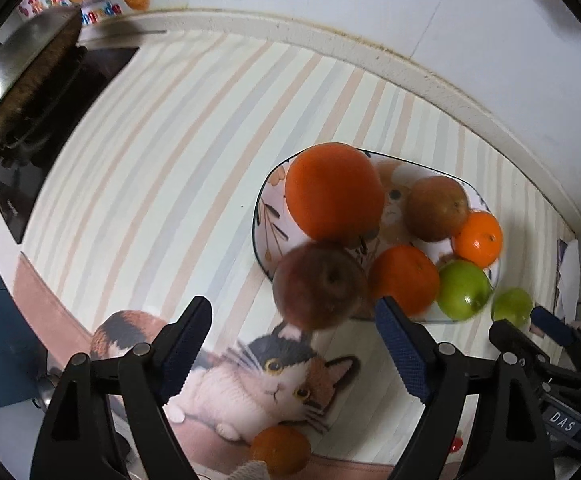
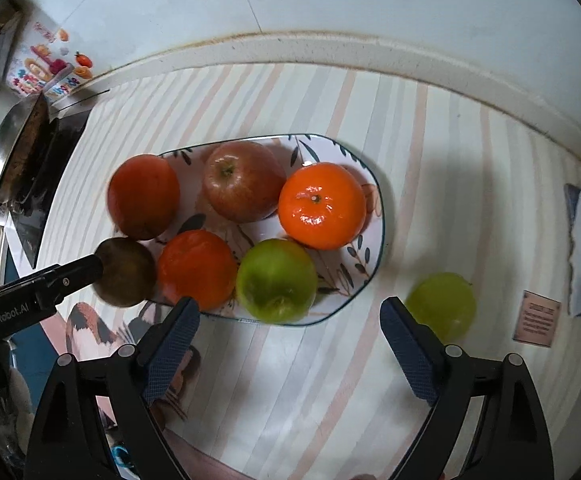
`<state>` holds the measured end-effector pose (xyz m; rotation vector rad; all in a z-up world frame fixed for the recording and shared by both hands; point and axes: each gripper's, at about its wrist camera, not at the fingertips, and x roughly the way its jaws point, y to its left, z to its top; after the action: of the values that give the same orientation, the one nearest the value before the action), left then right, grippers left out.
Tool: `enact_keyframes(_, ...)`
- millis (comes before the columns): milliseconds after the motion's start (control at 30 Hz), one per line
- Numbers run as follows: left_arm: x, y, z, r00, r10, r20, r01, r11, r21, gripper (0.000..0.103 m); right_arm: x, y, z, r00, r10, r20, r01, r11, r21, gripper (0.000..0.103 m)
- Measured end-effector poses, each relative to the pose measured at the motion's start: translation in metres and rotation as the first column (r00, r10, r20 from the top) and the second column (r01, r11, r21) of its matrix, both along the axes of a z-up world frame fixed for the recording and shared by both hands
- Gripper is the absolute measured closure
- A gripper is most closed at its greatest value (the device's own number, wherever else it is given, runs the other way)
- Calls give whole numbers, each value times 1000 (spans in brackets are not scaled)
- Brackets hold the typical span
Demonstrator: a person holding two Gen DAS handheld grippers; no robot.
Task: Organize fruits
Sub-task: 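Lift both tools away from the plate toward the remaining fruit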
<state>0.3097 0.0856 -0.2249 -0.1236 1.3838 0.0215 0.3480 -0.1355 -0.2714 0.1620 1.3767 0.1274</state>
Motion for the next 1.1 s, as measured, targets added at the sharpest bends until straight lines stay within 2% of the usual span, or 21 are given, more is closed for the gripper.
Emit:
enact_keyframes(200, -37, -4, 34, 998, -31, 60, 30, 999, 20, 19, -29, 7, 39, 997, 35, 65, -34, 999, -8, 9)
enact_keyframes(333, -57, -6, 52, 996, -43, 76, 43, 999, 6, 19, -49, 8, 65, 994, 44, 101, -43, 999, -4, 9)
enact_keyframes(700, -100, -10, 102, 982, -56, 178, 58, 998, -4, 19, -103, 6, 123, 981, 27, 191, -30, 999, 15, 9)
enact_keyframes(933, -122, -15, 124, 972, -68, 224, 71, 997, -6, 20, -131, 2, 151, 969, 14, 248, -19, 1000, 15, 9)
enact_keyframes(1100, -131, -17, 128, 972, -73, 222, 79, 997, -17, 19, -142, 1, 162, 964, 7, 265, -16, 999, 31, 9)
